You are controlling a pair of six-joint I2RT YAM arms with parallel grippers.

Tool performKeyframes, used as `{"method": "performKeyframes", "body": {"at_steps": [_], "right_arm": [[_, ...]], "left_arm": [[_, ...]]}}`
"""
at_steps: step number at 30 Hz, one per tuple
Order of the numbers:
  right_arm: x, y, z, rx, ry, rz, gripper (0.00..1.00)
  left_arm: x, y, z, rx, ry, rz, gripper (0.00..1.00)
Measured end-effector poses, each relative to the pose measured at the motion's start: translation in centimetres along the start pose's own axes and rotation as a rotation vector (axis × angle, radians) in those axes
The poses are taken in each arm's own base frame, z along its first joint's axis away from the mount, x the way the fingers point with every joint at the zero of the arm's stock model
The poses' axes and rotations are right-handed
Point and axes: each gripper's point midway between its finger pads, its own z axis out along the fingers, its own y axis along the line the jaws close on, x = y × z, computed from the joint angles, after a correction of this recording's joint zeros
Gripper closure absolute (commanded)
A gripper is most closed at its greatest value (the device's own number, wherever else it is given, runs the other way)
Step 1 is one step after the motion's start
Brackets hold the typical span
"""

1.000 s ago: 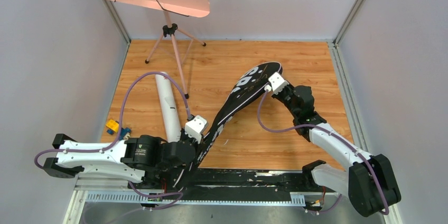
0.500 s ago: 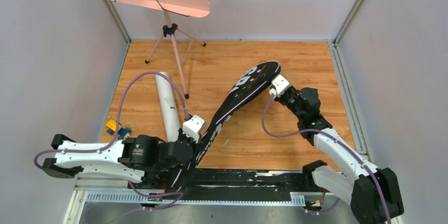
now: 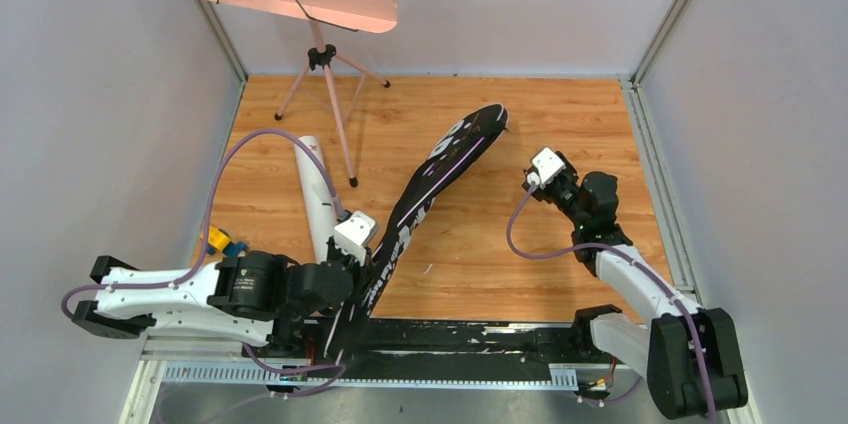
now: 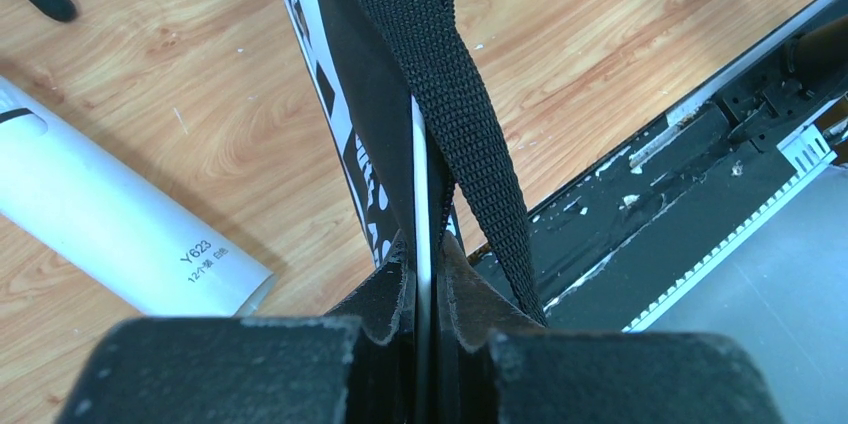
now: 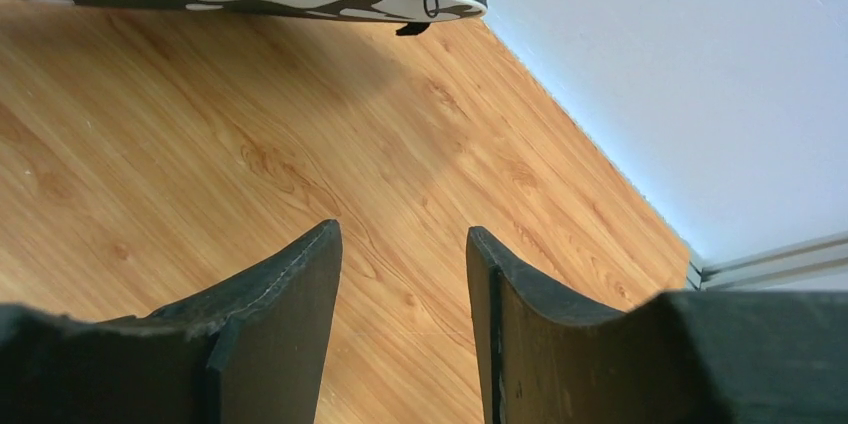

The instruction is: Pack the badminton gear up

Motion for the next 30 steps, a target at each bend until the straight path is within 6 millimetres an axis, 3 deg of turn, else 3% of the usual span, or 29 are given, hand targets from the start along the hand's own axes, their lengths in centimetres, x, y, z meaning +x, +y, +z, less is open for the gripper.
{"method": "performKeyframes", "body": {"at_steps": [16,30], "right_arm": [[1.3,0.8,4.1,-0.073,-0.088,-0.179,0.55],[-1.2,-1.2,5.8,-0.04,-0.18,-0.338,0.62]], "left_arm": [[-0.3,-0.7,-0.5,0.056,-0.003,-0.009,1.0],[-0.2,-1.3,-0.5,0.087,0.005,0.0,1.0]]}}
